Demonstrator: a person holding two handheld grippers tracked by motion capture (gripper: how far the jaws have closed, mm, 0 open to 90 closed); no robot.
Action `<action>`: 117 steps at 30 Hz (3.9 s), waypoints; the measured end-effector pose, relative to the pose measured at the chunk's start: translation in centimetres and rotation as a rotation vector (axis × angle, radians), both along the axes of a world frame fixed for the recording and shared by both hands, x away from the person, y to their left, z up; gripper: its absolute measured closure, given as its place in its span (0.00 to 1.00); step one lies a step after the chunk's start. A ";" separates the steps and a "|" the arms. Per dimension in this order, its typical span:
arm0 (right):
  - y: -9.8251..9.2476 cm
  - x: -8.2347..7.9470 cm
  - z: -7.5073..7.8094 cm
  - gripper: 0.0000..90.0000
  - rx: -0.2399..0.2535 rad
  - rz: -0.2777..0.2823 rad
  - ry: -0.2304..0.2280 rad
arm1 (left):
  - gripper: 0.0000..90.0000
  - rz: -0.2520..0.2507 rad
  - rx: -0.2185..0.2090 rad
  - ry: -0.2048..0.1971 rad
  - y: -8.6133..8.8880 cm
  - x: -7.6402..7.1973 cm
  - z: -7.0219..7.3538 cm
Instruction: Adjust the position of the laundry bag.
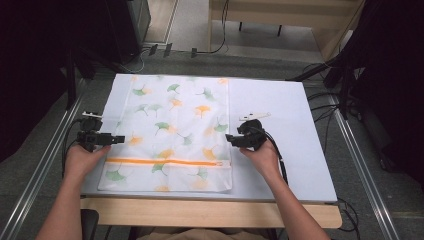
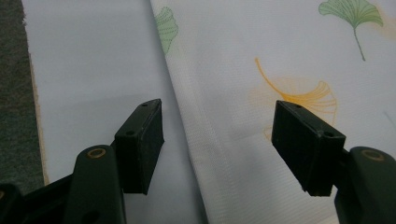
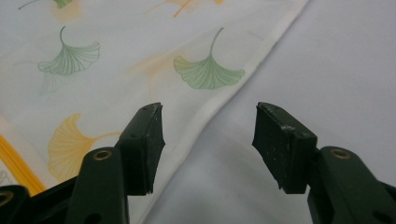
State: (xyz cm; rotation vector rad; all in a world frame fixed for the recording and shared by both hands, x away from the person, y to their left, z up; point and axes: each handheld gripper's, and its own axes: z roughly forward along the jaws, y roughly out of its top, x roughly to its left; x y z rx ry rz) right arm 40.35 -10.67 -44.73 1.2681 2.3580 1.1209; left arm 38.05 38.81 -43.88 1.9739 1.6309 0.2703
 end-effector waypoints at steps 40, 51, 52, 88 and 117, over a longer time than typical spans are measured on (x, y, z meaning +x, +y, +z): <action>3.9 2.4 -2.3 1.00 -0.051 -0.091 0.048 | 1.00 0.000 -0.011 0.047 -1.4 -0.1 0.0; 2.6 2.7 -1.7 1.00 -0.061 -0.088 0.081 | 1.00 -0.013 -0.026 0.050 -1.9 -0.1 0.1; 2.0 2.7 -1.5 1.00 -0.051 -0.088 0.082 | 1.00 -0.019 -0.027 0.047 -2.2 -0.1 0.2; -5.6 2.0 -1.0 1.00 -0.055 -0.148 0.116 | 1.00 -0.138 -0.052 0.036 -8.9 0.1 0.4; -8.7 2.8 -2.0 1.00 -0.048 -0.192 0.132 | 0.99 -0.174 -0.080 0.040 -11.4 1.2 -0.3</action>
